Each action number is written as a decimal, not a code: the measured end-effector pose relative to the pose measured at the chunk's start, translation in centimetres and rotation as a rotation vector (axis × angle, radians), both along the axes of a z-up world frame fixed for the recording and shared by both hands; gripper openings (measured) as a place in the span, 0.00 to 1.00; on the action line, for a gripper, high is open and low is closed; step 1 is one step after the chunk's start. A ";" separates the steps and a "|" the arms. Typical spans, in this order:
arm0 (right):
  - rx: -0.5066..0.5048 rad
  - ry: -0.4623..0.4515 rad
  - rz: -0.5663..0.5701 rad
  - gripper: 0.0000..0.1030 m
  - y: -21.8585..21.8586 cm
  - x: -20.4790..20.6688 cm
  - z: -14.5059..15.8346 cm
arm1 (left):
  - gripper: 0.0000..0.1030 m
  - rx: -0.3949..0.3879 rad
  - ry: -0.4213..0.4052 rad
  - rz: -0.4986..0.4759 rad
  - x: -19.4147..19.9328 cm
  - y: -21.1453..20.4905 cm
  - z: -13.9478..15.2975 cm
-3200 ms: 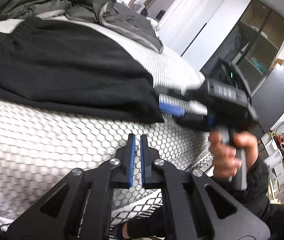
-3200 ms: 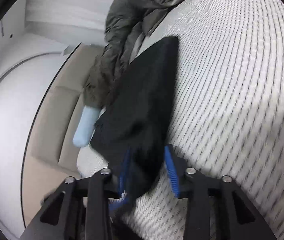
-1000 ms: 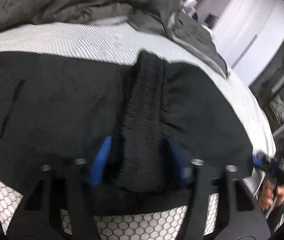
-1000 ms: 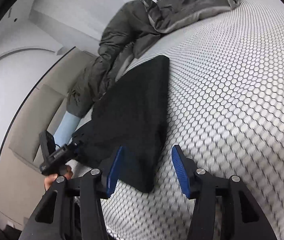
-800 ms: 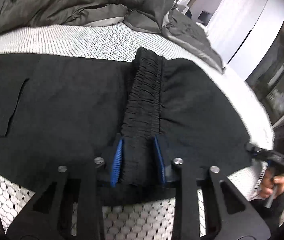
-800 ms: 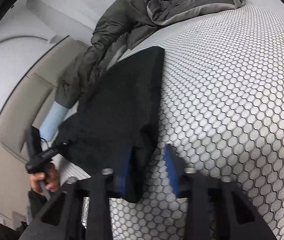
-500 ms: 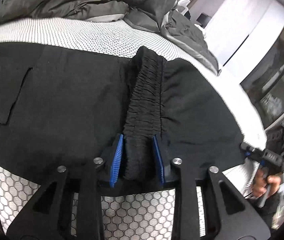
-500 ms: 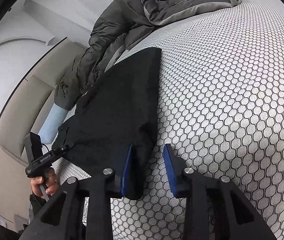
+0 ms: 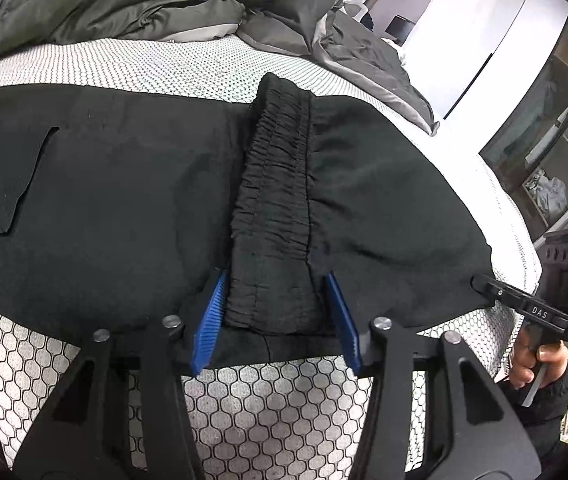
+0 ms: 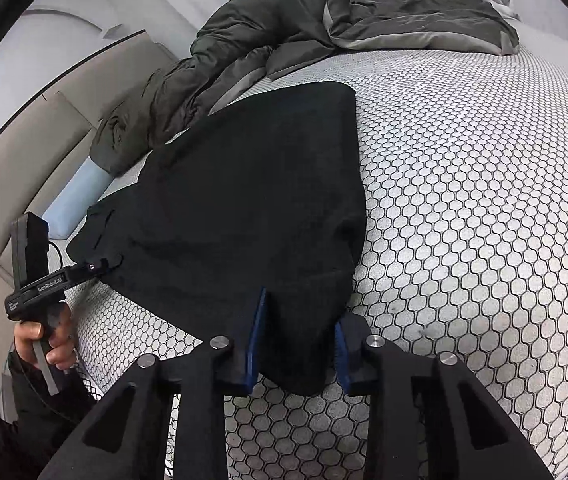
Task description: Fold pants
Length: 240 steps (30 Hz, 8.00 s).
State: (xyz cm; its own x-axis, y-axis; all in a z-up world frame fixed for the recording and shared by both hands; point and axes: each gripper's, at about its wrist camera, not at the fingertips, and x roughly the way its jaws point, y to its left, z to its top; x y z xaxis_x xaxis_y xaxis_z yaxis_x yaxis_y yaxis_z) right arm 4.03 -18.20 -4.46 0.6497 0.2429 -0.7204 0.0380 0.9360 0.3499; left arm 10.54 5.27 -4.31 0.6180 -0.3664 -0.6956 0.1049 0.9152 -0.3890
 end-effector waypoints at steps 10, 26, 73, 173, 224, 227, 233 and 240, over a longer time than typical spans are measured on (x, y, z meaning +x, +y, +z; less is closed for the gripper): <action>-0.010 0.003 0.011 0.27 0.3 0.0 0.0 | 0.41 0.043 -0.020 0.000 -0.9 -0.5 0.6; 0.035 0.003 -0.007 0.29 -0.3 -0.5 0.2 | 0.59 0.037 -0.058 0.018 -2.8 1.1 1.9; 0.363 -0.082 -0.098 0.53 -4.0 -2.6 0.9 | 0.58 -0.027 -0.036 0.256 -4.6 6.0 0.4; 0.350 -0.016 -0.052 0.44 -4.9 3.9 0.5 | 0.57 -0.091 0.004 0.067 10.0 1.2 5.1; 0.180 -0.095 0.000 0.92 -2.6 3.3 2.7 | 0.36 -0.406 0.079 0.703 -0.3 23.1 -2.8; 0.175 -0.087 0.003 0.92 -2.6 3.2 2.5 | 0.10 -0.421 0.066 0.730 -0.8 24.3 -3.4; 0.185 -0.082 -0.002 0.92 -3.0 3.2 2.3 | 0.02 -0.172 -0.065 0.680 0.0 20.8 1.8; 0.184 -0.080 -0.014 0.92 -3.0 3.9 2.3 | 0.02 0.026 -0.300 0.372 1.0 6.5 14.3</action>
State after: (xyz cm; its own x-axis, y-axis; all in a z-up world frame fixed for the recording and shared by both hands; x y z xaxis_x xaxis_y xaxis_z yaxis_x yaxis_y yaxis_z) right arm 7.96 -21.18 -2.20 0.7074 0.3560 -0.6106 0.0155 0.8559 0.5170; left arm 11.52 11.74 10.03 0.8787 -0.0670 -0.4727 -0.1280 0.9208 -0.3684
